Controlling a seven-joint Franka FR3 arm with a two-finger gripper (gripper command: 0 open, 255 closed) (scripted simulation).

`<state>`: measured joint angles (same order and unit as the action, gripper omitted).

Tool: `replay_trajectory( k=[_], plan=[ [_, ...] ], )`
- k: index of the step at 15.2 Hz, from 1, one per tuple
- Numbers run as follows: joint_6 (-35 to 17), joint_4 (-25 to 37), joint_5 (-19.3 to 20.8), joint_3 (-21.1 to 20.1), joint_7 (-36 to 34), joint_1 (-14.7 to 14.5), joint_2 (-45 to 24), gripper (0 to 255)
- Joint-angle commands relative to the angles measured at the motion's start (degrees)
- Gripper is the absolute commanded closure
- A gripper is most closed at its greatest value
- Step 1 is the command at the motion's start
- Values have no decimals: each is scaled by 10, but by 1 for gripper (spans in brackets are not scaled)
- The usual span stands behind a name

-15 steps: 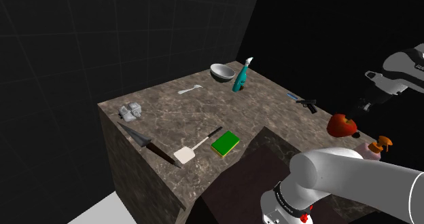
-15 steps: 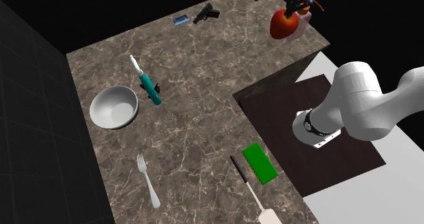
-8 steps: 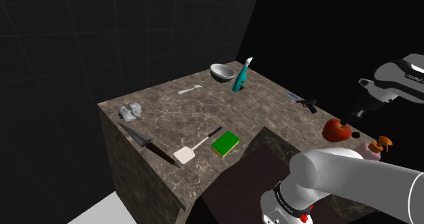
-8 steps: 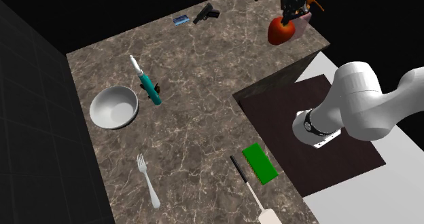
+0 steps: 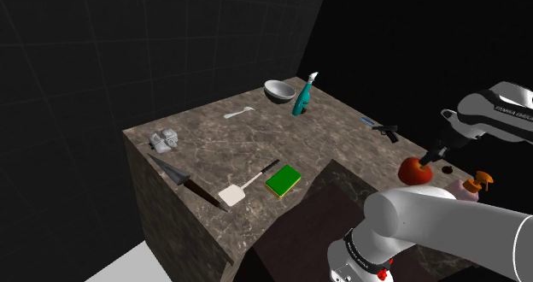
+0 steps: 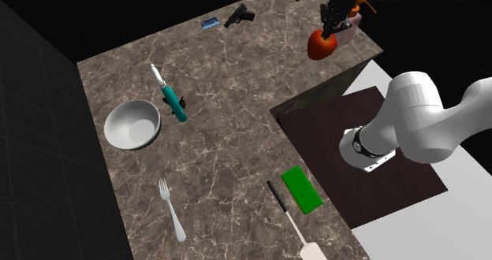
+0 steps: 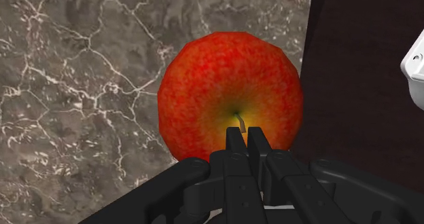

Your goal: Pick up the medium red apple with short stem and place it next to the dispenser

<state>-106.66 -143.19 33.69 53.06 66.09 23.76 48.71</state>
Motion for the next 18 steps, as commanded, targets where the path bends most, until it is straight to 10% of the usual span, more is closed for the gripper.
replay_trajectory(
  k=[1, 13, 14, 18],
  plan=[
    [-13, -11, 7, 9, 0, 1, -1, 255],
    [-46, -32, 22, 33, -1, -1, -10, 255],
    [-46, -32, 22, 33, -1, -1, -11, 0],
    [-46, -32, 22, 33, -1, -1, -11, 0]
  ],
)
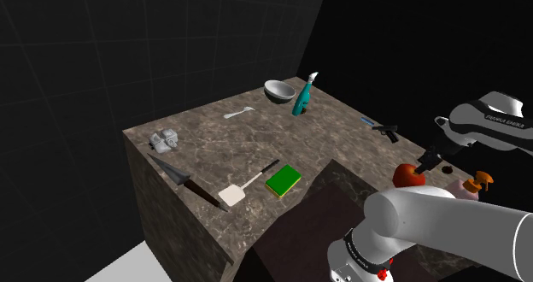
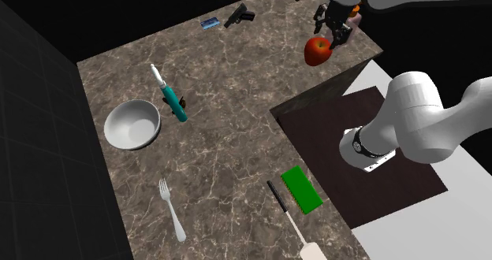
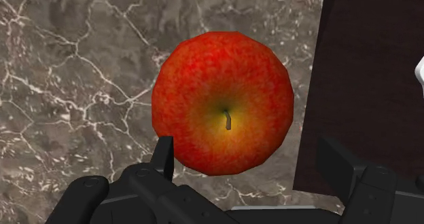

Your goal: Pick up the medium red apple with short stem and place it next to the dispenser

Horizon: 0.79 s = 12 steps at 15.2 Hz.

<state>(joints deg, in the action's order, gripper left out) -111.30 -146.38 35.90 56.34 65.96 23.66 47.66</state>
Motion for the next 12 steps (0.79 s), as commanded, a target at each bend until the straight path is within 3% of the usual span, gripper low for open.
replay_trajectory(
  k=[1, 5, 12],
  plan=[
    [0, 0, 0, 0, 0, 0, 0, 0],
    [74, 52, -31, -47, 8, 5, 17, 0],
    [74, 52, -31, -47, 8, 5, 17, 0]
  ],
)
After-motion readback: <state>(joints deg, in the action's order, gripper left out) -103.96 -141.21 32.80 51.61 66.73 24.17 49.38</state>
